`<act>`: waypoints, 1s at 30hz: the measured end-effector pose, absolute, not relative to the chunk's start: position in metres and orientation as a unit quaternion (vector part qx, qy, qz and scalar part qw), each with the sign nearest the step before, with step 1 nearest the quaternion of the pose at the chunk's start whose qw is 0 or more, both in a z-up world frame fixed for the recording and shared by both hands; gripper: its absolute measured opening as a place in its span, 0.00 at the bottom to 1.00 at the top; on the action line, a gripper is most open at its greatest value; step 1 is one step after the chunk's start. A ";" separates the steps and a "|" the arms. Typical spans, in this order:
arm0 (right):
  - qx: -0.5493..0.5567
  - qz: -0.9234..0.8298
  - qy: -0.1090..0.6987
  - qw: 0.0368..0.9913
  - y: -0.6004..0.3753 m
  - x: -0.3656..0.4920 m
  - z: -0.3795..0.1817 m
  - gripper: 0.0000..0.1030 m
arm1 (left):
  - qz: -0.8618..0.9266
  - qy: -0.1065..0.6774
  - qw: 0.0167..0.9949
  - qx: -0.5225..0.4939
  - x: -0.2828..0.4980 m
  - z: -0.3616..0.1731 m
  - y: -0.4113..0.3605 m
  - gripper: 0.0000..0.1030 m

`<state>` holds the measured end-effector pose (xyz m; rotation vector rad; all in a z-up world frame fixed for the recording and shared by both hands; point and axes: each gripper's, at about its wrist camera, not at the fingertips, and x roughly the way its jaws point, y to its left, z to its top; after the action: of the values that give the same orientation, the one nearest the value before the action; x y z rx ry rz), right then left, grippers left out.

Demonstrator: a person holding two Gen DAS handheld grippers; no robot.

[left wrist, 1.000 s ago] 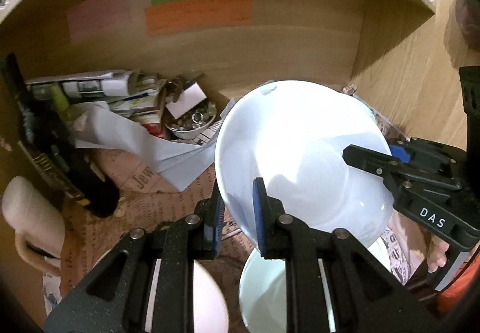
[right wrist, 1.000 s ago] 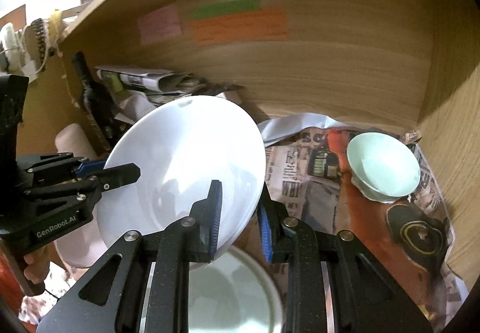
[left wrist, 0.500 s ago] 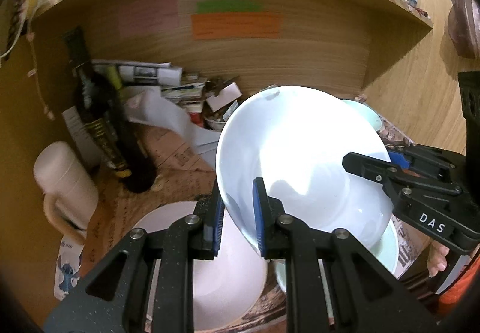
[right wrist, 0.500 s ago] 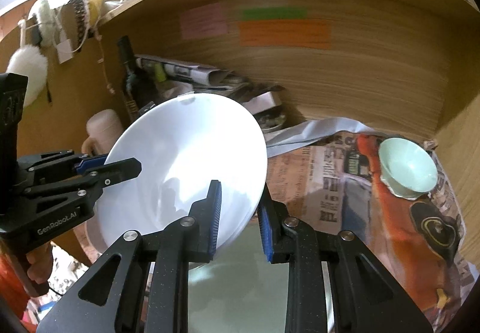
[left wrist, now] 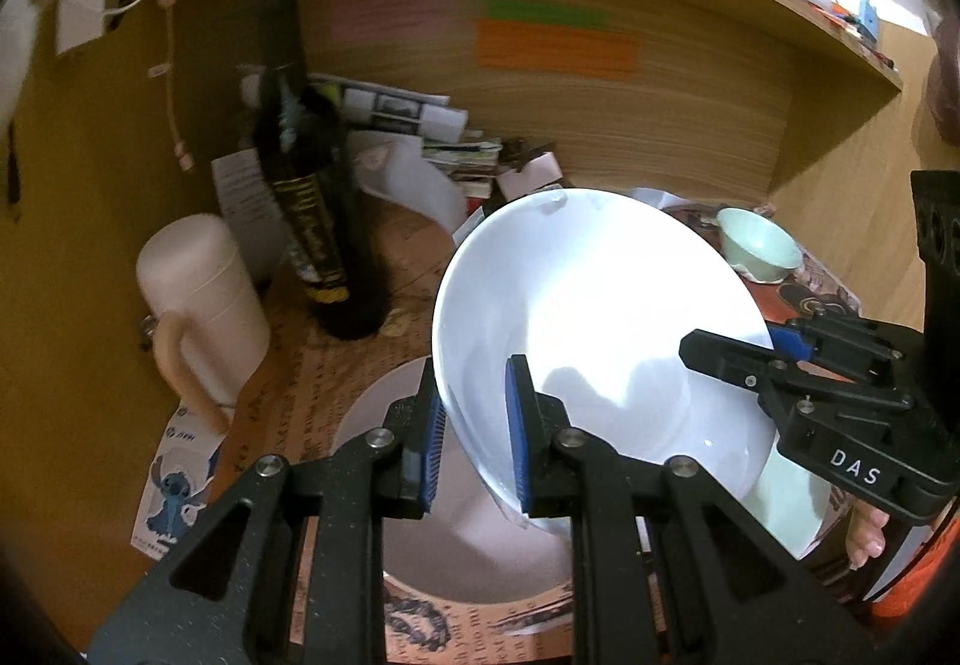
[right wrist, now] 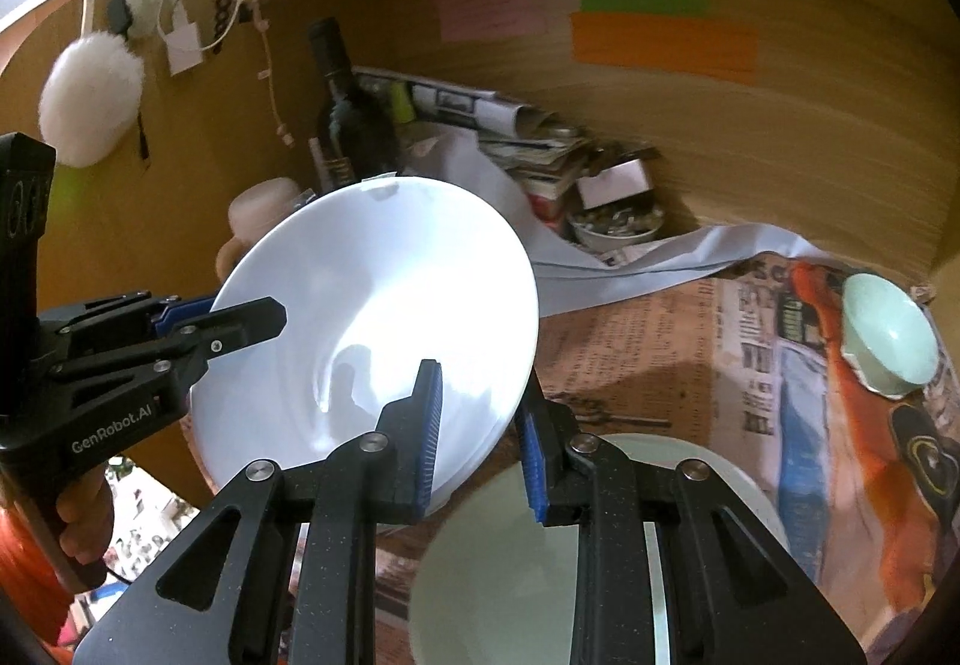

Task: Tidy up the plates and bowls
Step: 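Carry the white bowl with both grippers over the mauve bowl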

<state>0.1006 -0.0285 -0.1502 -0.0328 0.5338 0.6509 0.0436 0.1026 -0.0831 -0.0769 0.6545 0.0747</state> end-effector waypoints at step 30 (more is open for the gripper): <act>-0.054 0.338 0.338 0.877 0.028 0.118 -0.196 0.22 | 0.068 0.378 0.922 -0.053 0.037 -0.133 0.146 0.17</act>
<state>0.1185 0.0284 -0.1958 -0.1136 0.7051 0.7057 0.0370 0.1456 -0.1328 -0.1088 0.7766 0.1400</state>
